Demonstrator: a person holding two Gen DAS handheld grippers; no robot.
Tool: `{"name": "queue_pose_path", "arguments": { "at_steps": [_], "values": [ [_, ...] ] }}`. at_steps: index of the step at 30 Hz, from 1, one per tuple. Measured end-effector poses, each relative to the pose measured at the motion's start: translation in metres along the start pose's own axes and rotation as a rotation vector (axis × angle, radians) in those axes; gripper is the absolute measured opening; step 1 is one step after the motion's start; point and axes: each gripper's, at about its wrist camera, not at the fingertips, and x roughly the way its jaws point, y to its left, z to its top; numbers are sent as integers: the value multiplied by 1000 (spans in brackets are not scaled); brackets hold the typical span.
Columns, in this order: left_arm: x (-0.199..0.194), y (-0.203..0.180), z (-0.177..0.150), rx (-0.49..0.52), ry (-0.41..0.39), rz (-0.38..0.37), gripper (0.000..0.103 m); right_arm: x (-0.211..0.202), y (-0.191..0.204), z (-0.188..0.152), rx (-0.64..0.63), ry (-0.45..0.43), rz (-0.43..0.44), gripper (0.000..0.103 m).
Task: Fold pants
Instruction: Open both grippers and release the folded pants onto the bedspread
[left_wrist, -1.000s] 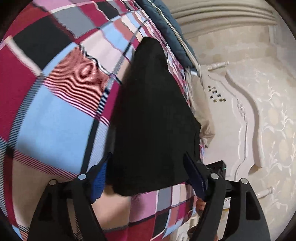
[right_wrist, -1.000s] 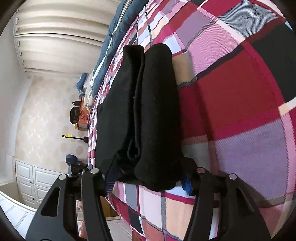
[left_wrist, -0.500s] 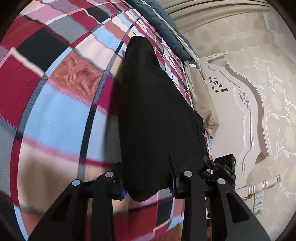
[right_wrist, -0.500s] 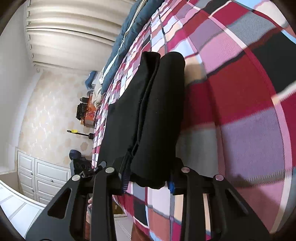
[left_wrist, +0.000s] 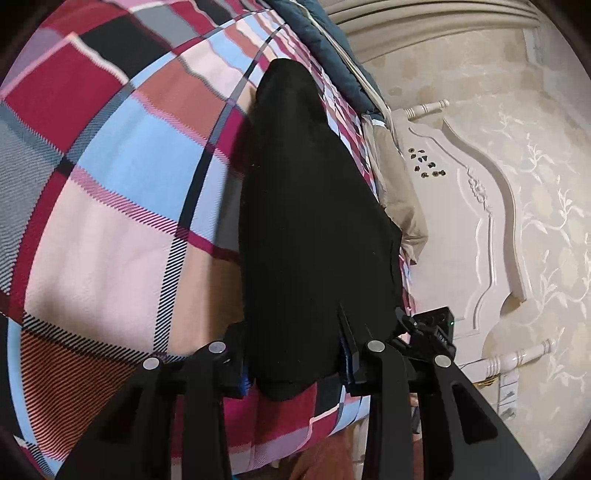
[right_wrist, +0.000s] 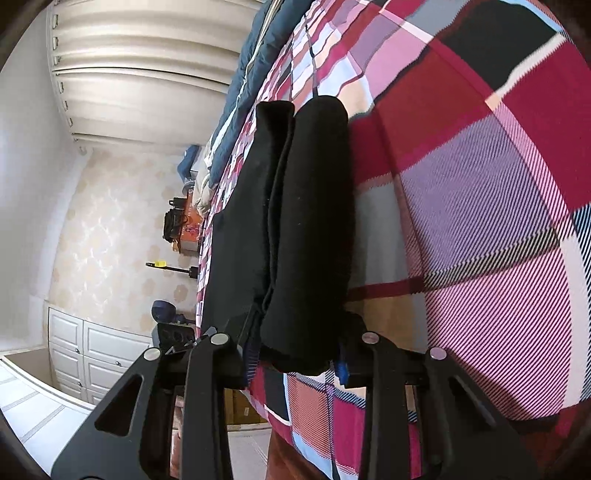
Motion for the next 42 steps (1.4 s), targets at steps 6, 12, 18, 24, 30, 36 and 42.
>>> {"name": "queue_pose_path", "arguments": {
  "at_steps": [6, 12, 18, 24, 30, 36, 42],
  "values": [
    [-3, 2, -1, -5, -1, -12, 35, -2, 3, -5, 0, -13, -3, 31],
    [-3, -8, -1, 31, 2, 12, 35, -2, 1, -4, 7, -13, 4, 31],
    [-1, -9, -3, 25, 5, 10, 35, -4, -3, -9, 19, -15, 15, 31],
    [4, -8, 0, 42, -12, 38, 51, 1, -7, -5, 31, -10, 10, 35],
    [2, -10, -2, 46, -73, -26, 87, -5, -1, -12, 15, -35, 7, 59],
    [3, -20, -15, 97, -88, 117, 87, -19, 8, -30, -10, -71, -29, 83],
    [6, -46, -55, 259, -162, 379, 87, -30, 12, -57, -82, -112, -100, 86]
  ]
}}
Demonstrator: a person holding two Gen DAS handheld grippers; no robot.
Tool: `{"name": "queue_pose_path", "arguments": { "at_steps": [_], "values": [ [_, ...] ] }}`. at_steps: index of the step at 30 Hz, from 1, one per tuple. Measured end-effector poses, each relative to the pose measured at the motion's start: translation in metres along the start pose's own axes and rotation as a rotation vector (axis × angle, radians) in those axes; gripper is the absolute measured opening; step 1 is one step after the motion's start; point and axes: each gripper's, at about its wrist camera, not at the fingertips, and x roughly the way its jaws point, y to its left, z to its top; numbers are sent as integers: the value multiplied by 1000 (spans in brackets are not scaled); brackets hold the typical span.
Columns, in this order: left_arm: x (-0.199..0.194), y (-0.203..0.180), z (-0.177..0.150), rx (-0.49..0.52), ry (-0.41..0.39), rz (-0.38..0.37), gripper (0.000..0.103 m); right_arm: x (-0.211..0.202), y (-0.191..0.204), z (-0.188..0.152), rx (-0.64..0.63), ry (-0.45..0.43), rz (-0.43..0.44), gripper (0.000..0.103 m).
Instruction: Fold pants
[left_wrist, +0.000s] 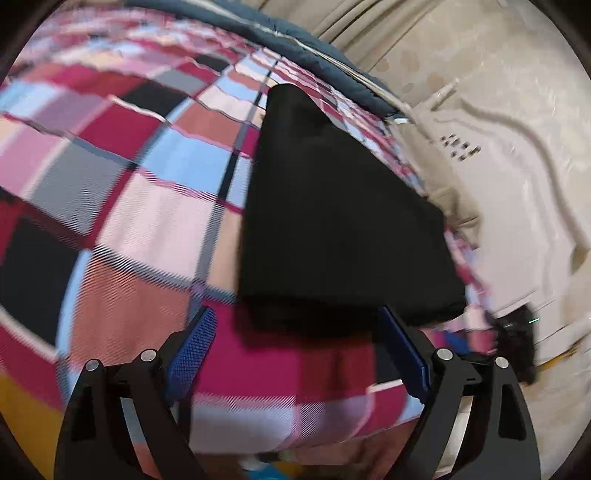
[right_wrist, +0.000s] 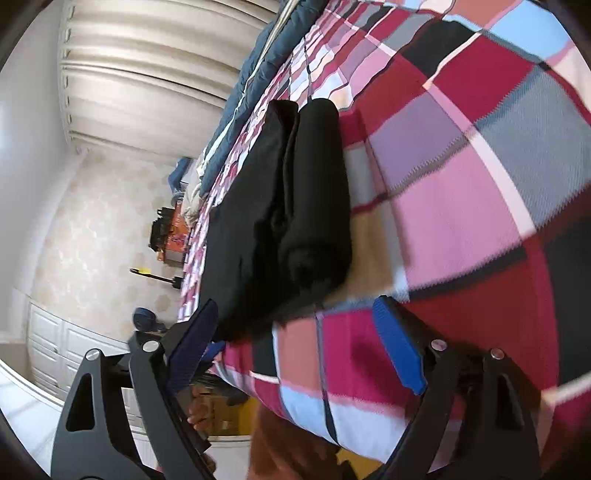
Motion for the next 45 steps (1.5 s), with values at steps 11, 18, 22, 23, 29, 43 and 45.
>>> {"name": "queue_pose_path", "arguments": {
  "at_steps": [11, 18, 22, 23, 29, 43, 45],
  "values": [
    [-23, -20, -33, 122, -129, 299, 87, -3, 21, -29, -66, -81, -201, 89],
    [-30, -38, -35, 168, -174, 387, 87, 13, 47, -42, -196, -103, -400, 90],
    [-29, -44, -37, 178, -176, 397, 87, 22, 59, -48, -265, -106, -492, 90],
    [-28, -45, -37, 172, -173, 395, 87, 24, 61, -49, -280, -107, -508, 90],
    [-23, -49, -37, 167, -168, 388, 87, 31, 72, -53, -339, -110, -551, 91],
    [-23, -54, -38, 166, -175, 404, 87, 36, 82, -54, -387, -128, -603, 91],
    [-23, -55, -38, 170, -178, 407, 87, 37, 82, -55, -393, -127, -609, 91]
  ]
}}
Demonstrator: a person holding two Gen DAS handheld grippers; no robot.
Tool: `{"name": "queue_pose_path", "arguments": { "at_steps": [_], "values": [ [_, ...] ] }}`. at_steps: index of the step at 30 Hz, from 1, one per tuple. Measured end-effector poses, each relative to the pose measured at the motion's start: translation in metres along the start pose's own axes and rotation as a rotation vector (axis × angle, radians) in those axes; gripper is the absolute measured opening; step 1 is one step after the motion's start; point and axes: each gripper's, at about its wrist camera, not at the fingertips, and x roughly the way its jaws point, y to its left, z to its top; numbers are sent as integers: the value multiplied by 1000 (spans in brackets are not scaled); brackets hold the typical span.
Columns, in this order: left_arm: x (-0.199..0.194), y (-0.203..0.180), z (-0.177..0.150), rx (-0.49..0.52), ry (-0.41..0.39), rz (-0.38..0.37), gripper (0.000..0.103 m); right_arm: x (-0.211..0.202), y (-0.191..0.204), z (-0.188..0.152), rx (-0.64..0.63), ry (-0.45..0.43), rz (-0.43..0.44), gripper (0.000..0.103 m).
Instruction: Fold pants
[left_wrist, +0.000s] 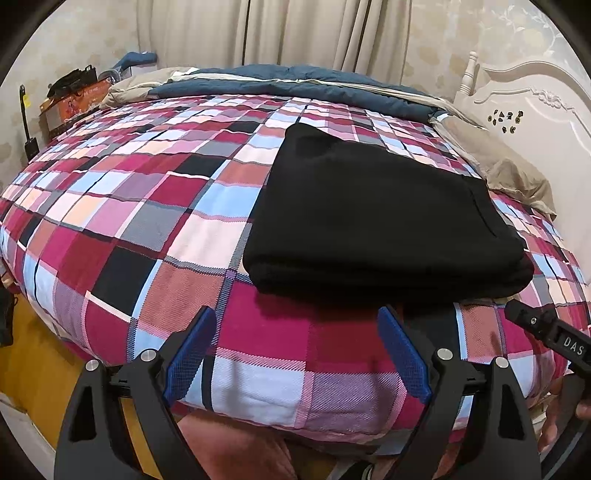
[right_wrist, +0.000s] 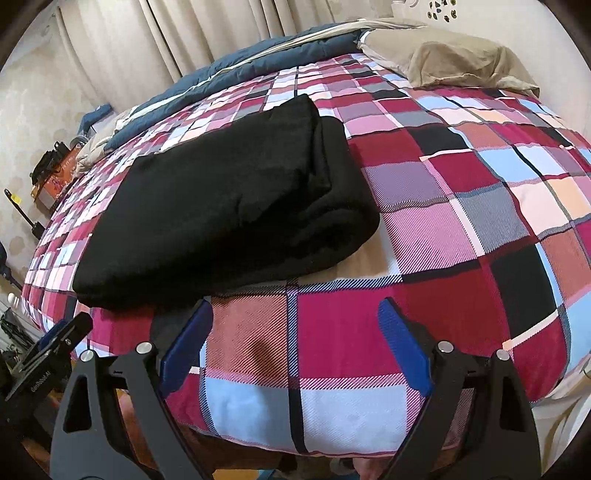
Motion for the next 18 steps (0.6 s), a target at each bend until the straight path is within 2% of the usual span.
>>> {"name": "queue_pose_path", "arguments": {
  "at_steps": [18],
  "values": [
    [-2, -3, 2, 7, 5, -24, 87, 4, -3, -3, -5, 14, -13, 91]
  ]
}}
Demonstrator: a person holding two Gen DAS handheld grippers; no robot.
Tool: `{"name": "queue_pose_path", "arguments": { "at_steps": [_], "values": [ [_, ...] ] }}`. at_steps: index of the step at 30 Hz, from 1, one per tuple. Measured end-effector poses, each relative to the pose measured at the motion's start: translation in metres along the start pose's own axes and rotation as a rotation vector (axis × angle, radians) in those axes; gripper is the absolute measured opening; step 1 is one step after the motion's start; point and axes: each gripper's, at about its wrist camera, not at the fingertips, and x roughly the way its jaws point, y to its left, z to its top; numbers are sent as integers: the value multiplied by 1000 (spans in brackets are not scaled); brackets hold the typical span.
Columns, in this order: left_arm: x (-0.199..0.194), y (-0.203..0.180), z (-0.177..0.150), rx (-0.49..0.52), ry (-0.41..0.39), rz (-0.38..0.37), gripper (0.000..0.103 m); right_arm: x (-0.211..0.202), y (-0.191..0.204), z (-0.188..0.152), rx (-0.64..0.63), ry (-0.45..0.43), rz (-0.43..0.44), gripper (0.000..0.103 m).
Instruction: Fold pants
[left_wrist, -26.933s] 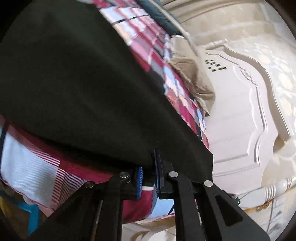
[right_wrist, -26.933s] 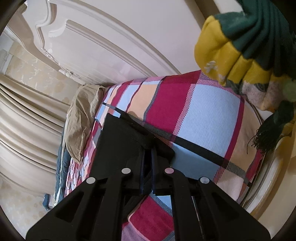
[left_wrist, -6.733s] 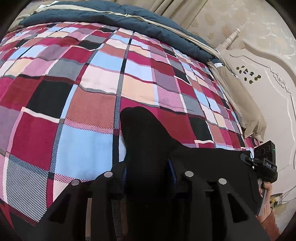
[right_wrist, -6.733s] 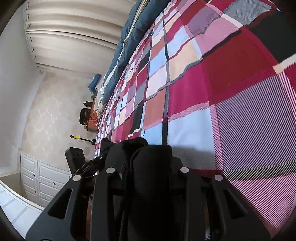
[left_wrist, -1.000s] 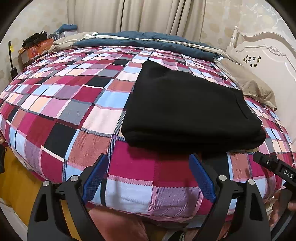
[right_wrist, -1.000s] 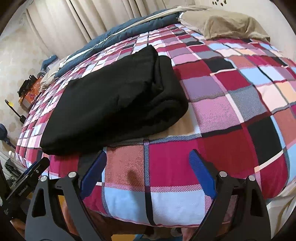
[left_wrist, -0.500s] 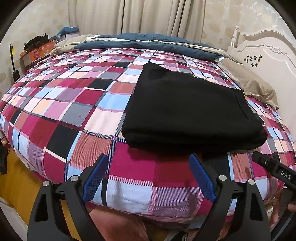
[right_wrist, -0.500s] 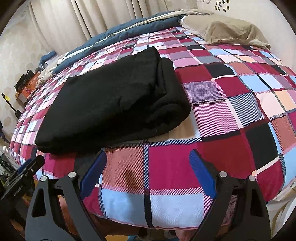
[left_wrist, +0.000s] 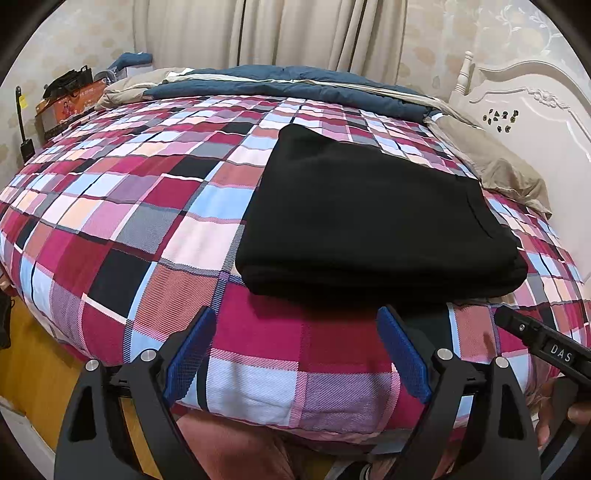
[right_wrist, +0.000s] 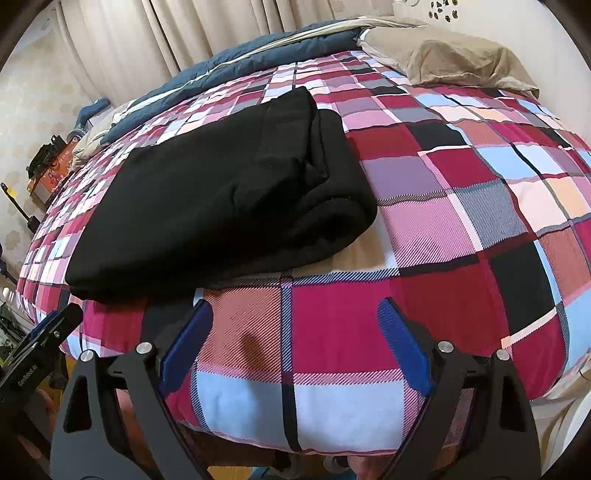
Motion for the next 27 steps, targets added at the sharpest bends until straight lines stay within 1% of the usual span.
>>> {"name": "queue_pose_path", "arguments": {
  "at_steps": [10, 17, 22, 25, 27],
  "values": [
    [0, -8, 3, 52, -6, -12, 87, 2, -2, 0, 4, 12, 6, 91],
    [-4, -12, 7, 77, -29, -16, 87, 0, -1, -2, 9, 13, 9, 91],
    [-6, -15, 9, 85, -46, -33, 87, -1, 0, -4, 11, 16, 10, 91],
    [-5, -15, 9, 83, -42, -26, 87, -1, 1, -5, 10, 20, 11, 91],
    [-3, -15, 10, 87, -31, 8, 87, -1, 1, -6, 12, 22, 13, 91]
  ]
}}
